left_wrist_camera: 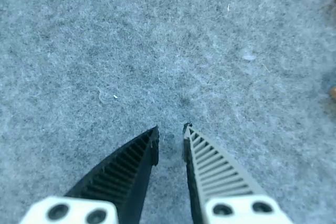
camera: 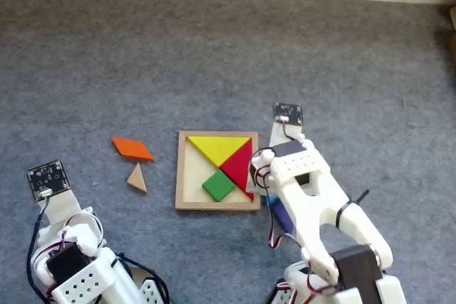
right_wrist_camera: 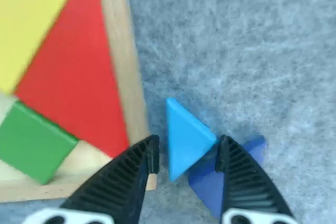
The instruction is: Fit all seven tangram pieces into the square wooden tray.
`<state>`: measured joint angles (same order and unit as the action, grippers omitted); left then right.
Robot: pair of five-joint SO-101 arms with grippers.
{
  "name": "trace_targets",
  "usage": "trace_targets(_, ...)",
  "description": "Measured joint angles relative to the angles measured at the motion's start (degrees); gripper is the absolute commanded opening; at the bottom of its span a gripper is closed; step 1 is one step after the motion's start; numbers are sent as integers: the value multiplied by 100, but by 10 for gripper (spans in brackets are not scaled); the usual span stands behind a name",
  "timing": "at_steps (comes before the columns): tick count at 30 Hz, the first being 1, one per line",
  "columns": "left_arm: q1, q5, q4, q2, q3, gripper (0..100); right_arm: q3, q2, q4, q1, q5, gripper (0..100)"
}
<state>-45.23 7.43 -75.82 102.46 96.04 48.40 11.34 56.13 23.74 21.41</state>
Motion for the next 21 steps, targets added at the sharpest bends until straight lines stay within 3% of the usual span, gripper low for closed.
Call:
trace_targets(12, 0, 0, 0, 0, 0, 91, -686, -791, 563, -62, -26, 177)
trace_targets(21, 0, 0, 0, 0, 0, 91, -686, -791, 598, -70, -826, 177)
